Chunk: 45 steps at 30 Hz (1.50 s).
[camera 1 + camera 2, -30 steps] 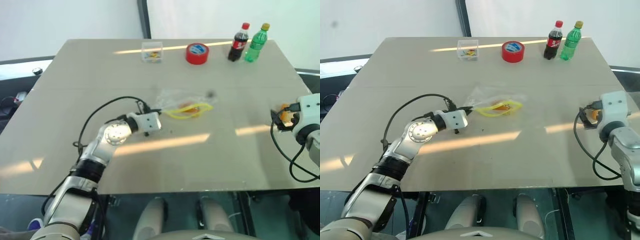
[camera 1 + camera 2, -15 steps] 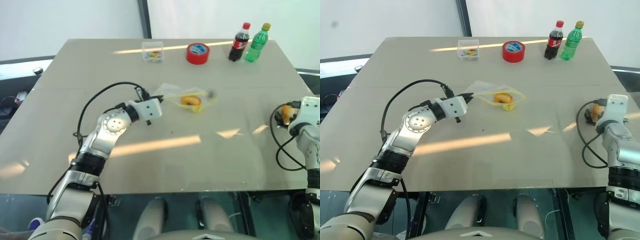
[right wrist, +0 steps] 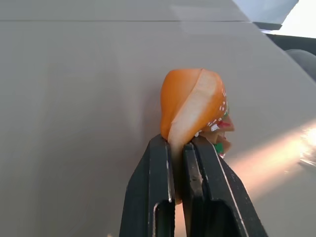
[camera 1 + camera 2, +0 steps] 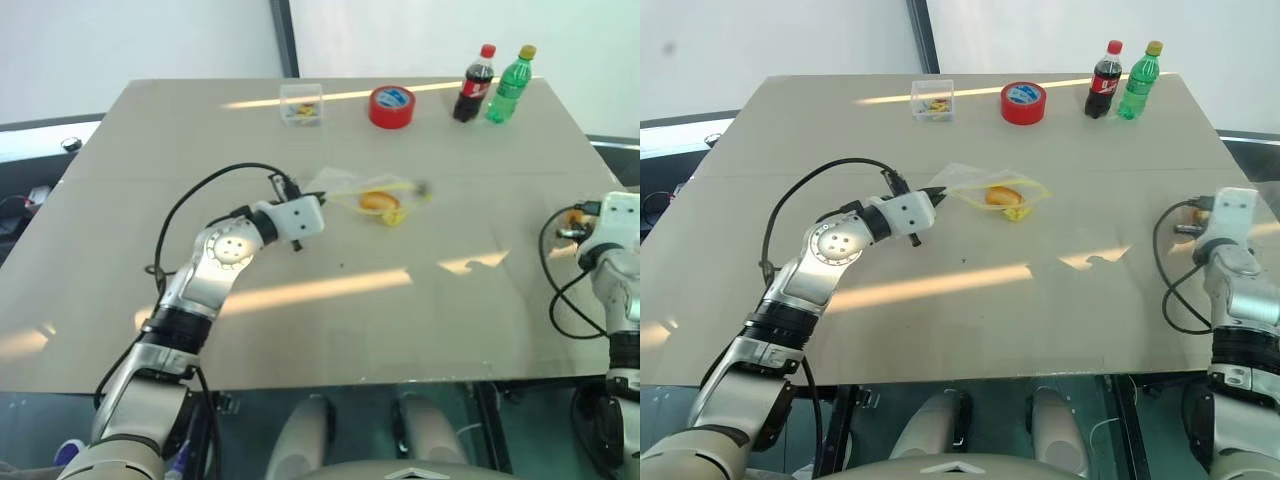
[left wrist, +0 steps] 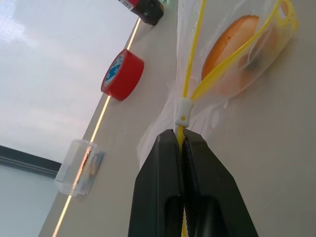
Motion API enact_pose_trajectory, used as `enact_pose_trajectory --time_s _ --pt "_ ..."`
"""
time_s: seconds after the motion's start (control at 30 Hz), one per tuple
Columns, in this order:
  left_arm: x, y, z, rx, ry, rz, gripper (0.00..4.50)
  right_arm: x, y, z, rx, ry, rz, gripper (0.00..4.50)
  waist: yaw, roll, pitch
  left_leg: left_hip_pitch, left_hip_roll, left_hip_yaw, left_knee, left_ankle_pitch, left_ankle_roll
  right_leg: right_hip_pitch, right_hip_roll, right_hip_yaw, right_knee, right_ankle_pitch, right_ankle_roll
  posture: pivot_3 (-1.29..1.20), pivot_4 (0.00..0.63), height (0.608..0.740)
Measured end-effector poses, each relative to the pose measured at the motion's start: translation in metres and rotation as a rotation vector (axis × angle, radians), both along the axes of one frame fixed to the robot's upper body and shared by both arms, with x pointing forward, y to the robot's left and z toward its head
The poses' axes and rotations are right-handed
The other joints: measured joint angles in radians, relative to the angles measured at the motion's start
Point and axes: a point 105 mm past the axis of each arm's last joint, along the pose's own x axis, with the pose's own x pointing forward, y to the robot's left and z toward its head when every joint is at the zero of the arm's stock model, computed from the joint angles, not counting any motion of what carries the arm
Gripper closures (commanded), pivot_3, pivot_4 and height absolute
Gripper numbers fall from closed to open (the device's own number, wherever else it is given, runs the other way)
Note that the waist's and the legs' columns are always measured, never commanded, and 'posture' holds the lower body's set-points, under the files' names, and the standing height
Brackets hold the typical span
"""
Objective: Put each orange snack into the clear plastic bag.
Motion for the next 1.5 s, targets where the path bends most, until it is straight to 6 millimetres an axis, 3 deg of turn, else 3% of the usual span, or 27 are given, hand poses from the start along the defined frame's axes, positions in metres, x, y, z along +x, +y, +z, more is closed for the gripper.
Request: enact_pose_trajectory --time_s 0.07,0.3,0.4,0.63,0.87,0.97,1.1,1.37,1.5 --pt "0.001 0.001 -0.001 -0.001 0.010 0.011 4.50 -0.003 0.028 0.007 0.013 -0.022 0.148 4.47 -0.002 0.000 0.000 0.000 0.001 0.000 0.000 0.000 0.000 -0.001 0.000 0.000 0.000 0.000 0.000 0.00 0.150 0.740" --pt "-0.001 -0.002 -0.002 -0.010 0.011 0.006 4.50 -0.042 0.174 0.055 0.100 -0.090 0.796 4.47 -0.002 0.000 0.000 0.000 0.002 -0.002 0.001 0.000 0.000 0.000 0.000 -0.001 0.000 0.000 0.000 0.00 0.150 0.740" --pt "-0.004 -0.008 -0.002 -0.019 0.007 -0.012 4.50 -0.046 0.211 0.061 0.135 -0.079 0.908 4.47 0.004 0.000 0.000 0.000 0.001 -0.003 0.001 0.000 0.000 0.000 0.000 -0.002 0.000 0.000 0.000 0.00 0.150 0.740" --pt "-0.007 -0.010 -0.002 -0.013 0.000 -0.022 4.50 -0.047 0.244 0.066 0.122 -0.045 1.017 4.47 0.008 0.000 0.000 -0.001 0.000 -0.004 0.001 0.000 0.000 0.000 0.000 -0.003 0.000 0.000 0.000 0.00 0.150 0.740" --pt "-0.017 -0.014 0.001 0.002 -0.030 -0.056 4.50 -0.040 0.256 0.058 0.147 0.019 1.036 4.47 0.002 0.000 0.000 -0.001 0.000 -0.004 0.001 0.000 0.000 0.000 0.000 -0.003 0.000 0.000 0.000 0.00 0.150 0.740" --pt "-0.030 -0.021 -0.001 0.040 -0.057 -0.130 4.50 -0.034 0.266 0.052 0.229 0.073 1.020 4.47 -0.002 0.000 0.000 -0.001 0.001 -0.004 0.000 0.000 0.000 -0.001 0.000 -0.002 0.000 0.000 0.000 0.00 0.150 0.740" --pt "-0.044 -0.025 -0.010 0.100 -0.063 -0.199 4.50 -0.029 0.266 0.045 0.278 0.131 0.998 4.47 0.003 0.000 0.000 -0.001 0.000 -0.004 0.000 0.000 0.000 -0.001 -0.001 -0.003 0.000 0.000 0.000 0.00 0.150 0.740" --pt "-0.043 -0.020 -0.007 0.073 -0.052 -0.184 4.50 -0.032 0.243 0.039 0.193 0.206 0.992 4.47 0.004 0.000 0.000 -0.001 0.000 -0.004 0.000 0.000 0.000 -0.001 -0.001 -0.003 0.000 0.000 0.000 0.00 0.150 0.740" --pt "-0.046 -0.021 -0.009 0.075 -0.041 -0.203 4.50 -0.031 0.260 0.036 0.306 0.192 1.010 4.47 -0.004 0.000 0.000 0.000 0.000 -0.003 0.000 0.000 0.000 -0.001 0.000 -0.002 0.001 0.000 0.000 0.00 0.150 0.740"
